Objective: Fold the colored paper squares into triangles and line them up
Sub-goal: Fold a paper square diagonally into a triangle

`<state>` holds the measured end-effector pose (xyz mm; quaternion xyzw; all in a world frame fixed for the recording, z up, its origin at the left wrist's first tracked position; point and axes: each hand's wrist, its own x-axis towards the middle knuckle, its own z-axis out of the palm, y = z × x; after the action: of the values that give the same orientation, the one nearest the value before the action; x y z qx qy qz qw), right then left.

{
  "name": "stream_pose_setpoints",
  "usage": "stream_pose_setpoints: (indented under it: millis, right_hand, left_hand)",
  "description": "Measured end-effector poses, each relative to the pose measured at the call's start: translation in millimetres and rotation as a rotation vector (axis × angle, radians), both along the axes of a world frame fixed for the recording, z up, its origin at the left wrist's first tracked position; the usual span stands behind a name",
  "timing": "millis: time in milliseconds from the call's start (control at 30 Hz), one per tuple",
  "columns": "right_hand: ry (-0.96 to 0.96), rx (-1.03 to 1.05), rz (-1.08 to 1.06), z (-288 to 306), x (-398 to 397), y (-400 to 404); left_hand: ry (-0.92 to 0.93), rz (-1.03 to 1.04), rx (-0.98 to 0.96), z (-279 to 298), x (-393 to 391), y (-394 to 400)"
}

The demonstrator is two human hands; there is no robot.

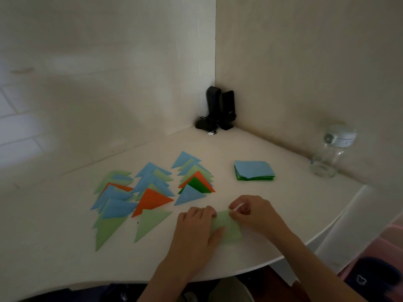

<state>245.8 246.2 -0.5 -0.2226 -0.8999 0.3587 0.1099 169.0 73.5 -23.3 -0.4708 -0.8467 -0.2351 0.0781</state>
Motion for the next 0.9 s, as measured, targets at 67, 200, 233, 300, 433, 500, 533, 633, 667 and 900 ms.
stream_pose_setpoints:
  millis: [67, 200, 233, 300, 433, 500, 533, 633, 667, 900]
  right_hand:
    - [0.015, -0.017, 0.003, -0.1, 2.9, -3.1]
    - [-0.029, 0.044, 0.044, 1.6, 2.8, -8.4]
    - [-0.053, 0.043, 0.049, 2.5, 2.4, -8.5]
    - [-0.107, 0.025, 0.069, 4.2, 2.3, -6.9]
    - [-0.163, 0.091, 0.168, 6.7, 9.7, -2.2]
    - [-0.172, 0.204, 0.203, 3.6, 12.7, -1.9]
    - [-0.172, 0.236, 0.197, 2.3, 12.9, -2.4]
    - [-0.131, 0.26, 0.141, -1.7, 11.0, -3.7]
    - [-0.117, 0.266, 0.128, -3.7, 10.5, -3.5]
    - [0.017, 0.221, -0.028, -13.8, 6.3, -9.0]
  left_hand:
    - [0.0, 0.006, -0.03, 0.4, 10.6, -4.1]
    - [-0.033, -0.042, -0.054, -0.5, 7.4, -9.1]
    - [-0.038, -0.062, -0.035, -0.5, 5.0, -10.1]
    - [-0.021, -0.089, 0.012, -2.9, -0.6, -12.1]
    - [-0.002, -0.1, 0.034, -6.5, -10.8, -14.3]
    - [0.011, -0.07, 0.095, -10.1, -13.5, -16.6]
    - [0.015, -0.038, 0.127, -11.7, -14.7, -17.8]
    - [-0.033, 0.056, 0.193, -15.4, -18.0, -21.0]
    - [-0.036, 0.082, 0.2, -15.7, -19.0, -21.4]
    - [-0.057, 0.275, 0.185, -16.2, -14.5, -13.0]
